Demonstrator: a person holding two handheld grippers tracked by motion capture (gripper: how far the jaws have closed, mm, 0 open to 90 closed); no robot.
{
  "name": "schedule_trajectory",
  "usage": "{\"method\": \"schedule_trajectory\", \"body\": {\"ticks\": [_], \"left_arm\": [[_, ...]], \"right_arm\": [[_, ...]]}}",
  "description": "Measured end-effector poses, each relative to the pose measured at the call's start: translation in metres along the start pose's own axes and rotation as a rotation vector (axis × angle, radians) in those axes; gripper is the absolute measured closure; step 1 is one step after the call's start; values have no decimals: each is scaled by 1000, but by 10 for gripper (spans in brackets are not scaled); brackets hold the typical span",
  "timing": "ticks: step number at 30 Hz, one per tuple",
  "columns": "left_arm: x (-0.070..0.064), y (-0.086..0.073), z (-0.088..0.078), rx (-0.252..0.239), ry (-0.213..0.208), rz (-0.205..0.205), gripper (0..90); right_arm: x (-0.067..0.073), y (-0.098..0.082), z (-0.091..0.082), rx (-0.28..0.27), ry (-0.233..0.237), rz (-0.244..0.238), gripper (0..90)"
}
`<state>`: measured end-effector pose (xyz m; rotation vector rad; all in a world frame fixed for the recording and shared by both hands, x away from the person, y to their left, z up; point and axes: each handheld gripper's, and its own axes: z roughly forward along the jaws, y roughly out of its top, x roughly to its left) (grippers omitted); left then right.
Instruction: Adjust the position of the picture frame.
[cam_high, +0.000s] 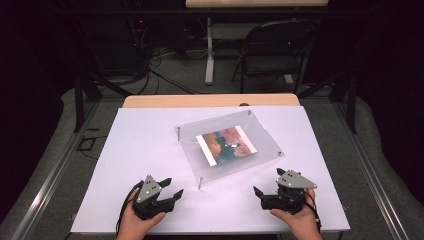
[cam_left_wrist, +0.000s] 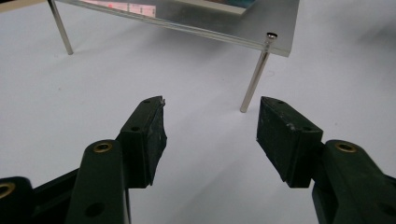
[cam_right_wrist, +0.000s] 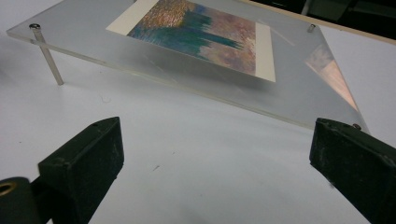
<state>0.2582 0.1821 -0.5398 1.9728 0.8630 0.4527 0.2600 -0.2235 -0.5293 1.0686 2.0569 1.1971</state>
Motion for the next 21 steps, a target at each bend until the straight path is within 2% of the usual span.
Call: {"method": "schedule_trajectory", "body": {"ticks": [1,2,4,6,7,10,13,17,19,20,21], "left_arm": [[2,0,0,-1,-7,-19,415],[4,-1,1,6,-16,-39,405],[6,-1,3,5,-23,-57,405],[6,-1,3,1,-27,-61,405],[6,-1,3,1,-28,-61,405],[6,-1,4,-6,-36,-61,405],[4,1,3,-17,-34,-52,397],[0,4,9,-19,-72,-58,414],[-1,5,12,-9,-79,-57,450],[-2,6,17,0,-102,-61,470],[-3,7,20,8,-112,-62,470]], "right_arm": [[0,0,0,0,0,0,31],[2,-1,0,3,6,-7,127],[3,-2,0,9,12,-12,159],[4,-2,1,14,17,-9,191],[4,-2,0,20,33,-9,279],[4,-3,0,16,86,12,382],[6,-2,0,12,94,15,408],[9,0,0,5,96,-4,446],[10,0,1,16,97,2,446],[9,0,2,40,110,33,475],[9,0,2,40,110,33,475]]}}
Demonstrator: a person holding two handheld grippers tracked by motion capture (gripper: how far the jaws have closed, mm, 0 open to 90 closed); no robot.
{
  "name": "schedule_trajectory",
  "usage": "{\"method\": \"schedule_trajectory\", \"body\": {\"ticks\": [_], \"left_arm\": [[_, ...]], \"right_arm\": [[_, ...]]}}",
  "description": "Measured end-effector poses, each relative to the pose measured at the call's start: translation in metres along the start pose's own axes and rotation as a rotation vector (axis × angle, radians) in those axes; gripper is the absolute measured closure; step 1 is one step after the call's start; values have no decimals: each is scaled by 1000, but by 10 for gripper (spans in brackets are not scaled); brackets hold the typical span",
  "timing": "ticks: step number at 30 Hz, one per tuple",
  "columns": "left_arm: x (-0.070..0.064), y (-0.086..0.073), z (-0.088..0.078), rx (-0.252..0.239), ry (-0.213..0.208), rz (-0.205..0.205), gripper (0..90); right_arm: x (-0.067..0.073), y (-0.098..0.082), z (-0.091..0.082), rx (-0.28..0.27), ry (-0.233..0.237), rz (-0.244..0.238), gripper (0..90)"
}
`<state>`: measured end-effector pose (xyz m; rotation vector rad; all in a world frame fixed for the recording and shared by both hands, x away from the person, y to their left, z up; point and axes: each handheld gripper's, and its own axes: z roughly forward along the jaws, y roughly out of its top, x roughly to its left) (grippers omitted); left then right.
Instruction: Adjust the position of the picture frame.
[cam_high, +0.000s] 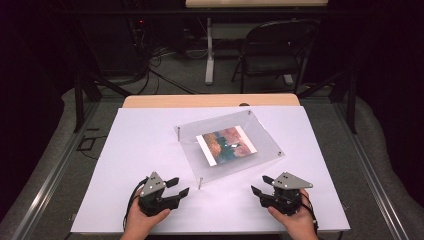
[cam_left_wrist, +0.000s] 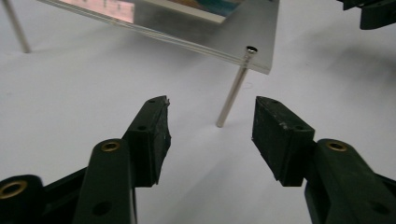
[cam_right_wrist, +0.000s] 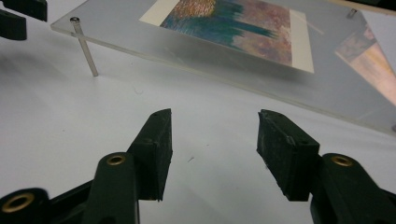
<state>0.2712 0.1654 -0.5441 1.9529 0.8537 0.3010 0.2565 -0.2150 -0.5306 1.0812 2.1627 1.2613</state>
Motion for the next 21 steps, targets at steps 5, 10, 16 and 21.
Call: {"method": "schedule_trajectory", "body": {"ticks": [5,10,16,21], "left_arm": [[-4,4,21,72,-28,6,564],[-7,12,32,84,-26,9,649],[-10,16,47,115,-39,34,695],[-10,17,54,127,-20,57,728]], "right_arm": [[-4,-1,-1,9,17,60,532],[-9,-1,-5,-16,16,84,562],[-9,-1,-4,-2,29,81,569],[-9,-2,-3,-5,35,83,574]]}}
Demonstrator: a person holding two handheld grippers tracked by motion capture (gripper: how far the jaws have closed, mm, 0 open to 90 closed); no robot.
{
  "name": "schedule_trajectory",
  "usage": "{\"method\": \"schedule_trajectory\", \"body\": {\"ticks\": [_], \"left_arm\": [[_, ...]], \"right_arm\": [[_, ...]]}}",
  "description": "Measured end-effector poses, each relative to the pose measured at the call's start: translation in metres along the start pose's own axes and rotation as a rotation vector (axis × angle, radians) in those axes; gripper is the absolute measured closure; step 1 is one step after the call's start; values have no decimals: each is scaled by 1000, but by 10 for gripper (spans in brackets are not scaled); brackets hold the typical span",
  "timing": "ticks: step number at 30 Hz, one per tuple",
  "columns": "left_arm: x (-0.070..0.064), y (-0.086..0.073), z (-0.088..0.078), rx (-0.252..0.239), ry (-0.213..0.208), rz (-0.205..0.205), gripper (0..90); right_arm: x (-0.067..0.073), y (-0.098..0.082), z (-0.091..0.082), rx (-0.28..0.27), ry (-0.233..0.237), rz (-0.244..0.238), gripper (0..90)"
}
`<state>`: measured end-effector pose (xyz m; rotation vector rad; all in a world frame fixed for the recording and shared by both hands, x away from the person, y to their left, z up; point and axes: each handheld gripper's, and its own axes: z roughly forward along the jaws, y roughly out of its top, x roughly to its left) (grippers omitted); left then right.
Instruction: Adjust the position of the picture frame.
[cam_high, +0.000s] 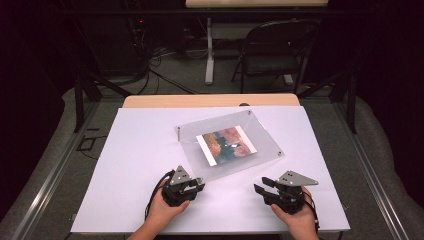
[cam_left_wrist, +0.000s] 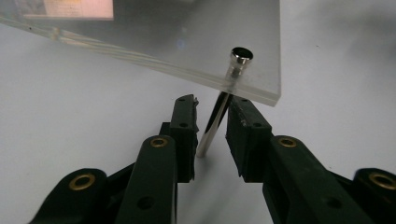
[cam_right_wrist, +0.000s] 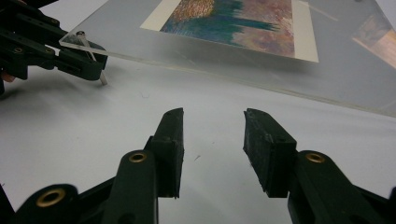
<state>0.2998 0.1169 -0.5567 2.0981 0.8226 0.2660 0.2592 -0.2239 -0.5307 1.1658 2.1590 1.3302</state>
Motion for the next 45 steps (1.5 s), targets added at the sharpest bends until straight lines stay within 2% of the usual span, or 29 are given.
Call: {"method": "schedule_trajectory", "body": {"ticks": [7,13,16,19,23,28,30,31,34,38,42,45], "left_arm": [[-2,3,6,10,-1,2,797],[-1,4,7,17,-2,15,815],[-1,4,6,16,-6,10,817],[1,5,6,13,-32,-20,815],[0,6,4,7,-32,-11,817],[-10,13,3,-22,-64,-6,828],[-18,15,7,-16,-90,0,830],[-18,15,7,-16,-90,0,830],[-29,18,15,1,-116,26,829],[-40,21,24,8,-144,40,828],[-51,22,33,22,-158,49,824],[-53,21,35,21,-163,47,821]], "right_arm": [[-2,0,-1,-5,6,22,573],[-4,-1,0,-2,6,31,574],[-4,-1,1,3,8,36,574],[-5,-1,2,4,7,44,576],[-6,0,3,4,5,45,582],[-8,0,3,6,2,65,586],[-9,0,2,7,0,65,587],[-9,0,2,7,0,65,587],[-10,-1,2,2,-2,69,587],[-12,-1,2,8,0,86,588],[-12,-2,2,3,4,84,588],[-13,-2,1,6,5,84,588]]}}
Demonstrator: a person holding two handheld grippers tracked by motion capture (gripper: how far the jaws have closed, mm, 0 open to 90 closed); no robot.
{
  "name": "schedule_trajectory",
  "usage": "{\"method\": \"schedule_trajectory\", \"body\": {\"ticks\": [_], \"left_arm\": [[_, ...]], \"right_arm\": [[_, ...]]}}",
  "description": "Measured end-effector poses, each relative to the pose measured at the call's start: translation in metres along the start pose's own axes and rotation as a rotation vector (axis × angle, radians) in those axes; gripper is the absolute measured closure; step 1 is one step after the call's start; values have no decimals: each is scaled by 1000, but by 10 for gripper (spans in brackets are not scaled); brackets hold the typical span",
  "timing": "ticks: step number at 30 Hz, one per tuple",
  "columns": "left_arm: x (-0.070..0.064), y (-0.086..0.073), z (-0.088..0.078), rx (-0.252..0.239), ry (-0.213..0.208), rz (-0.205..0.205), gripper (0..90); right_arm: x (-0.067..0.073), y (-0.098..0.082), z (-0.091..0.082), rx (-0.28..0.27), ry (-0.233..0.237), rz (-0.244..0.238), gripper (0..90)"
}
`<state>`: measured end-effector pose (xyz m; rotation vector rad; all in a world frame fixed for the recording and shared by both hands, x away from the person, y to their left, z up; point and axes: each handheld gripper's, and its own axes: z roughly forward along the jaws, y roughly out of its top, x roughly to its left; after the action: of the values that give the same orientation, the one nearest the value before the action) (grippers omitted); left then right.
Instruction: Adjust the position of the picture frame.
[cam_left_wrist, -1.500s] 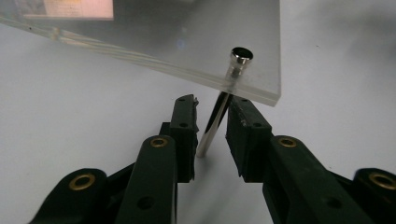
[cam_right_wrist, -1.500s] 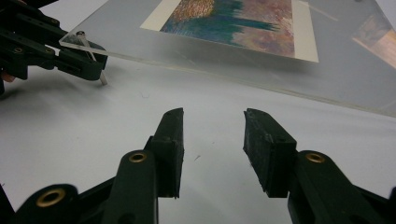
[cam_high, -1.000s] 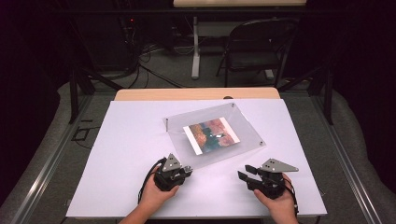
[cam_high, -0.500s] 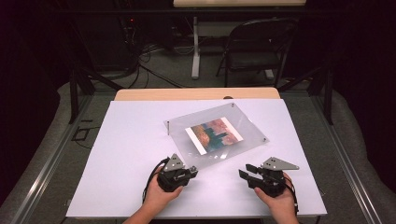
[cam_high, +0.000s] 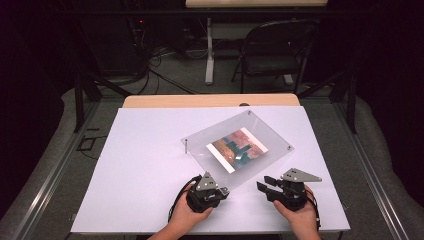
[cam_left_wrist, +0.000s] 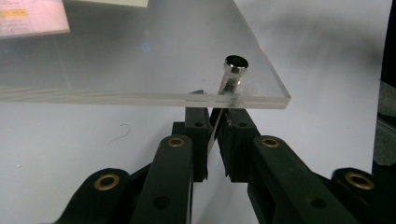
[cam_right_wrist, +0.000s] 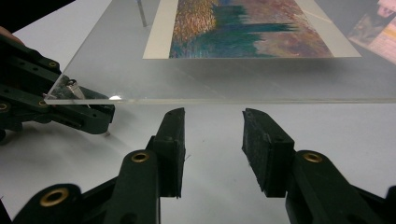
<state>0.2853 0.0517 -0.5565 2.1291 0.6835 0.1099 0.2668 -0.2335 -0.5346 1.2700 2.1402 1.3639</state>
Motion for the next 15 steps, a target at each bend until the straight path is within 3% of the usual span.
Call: {"method": "schedule_trajectory", "body": {"ticks": [4,9,15], "left_arm": [[2,-1,-2,-12,-20,-30,794],[6,-7,-14,-6,7,-3,679],[11,-10,-30,-30,12,-21,622]], "right_arm": [[0,-1,0,-5,4,8,587],[-2,-1,-1,-8,8,15,583],[-3,-2,-2,-3,10,22,577]]}}
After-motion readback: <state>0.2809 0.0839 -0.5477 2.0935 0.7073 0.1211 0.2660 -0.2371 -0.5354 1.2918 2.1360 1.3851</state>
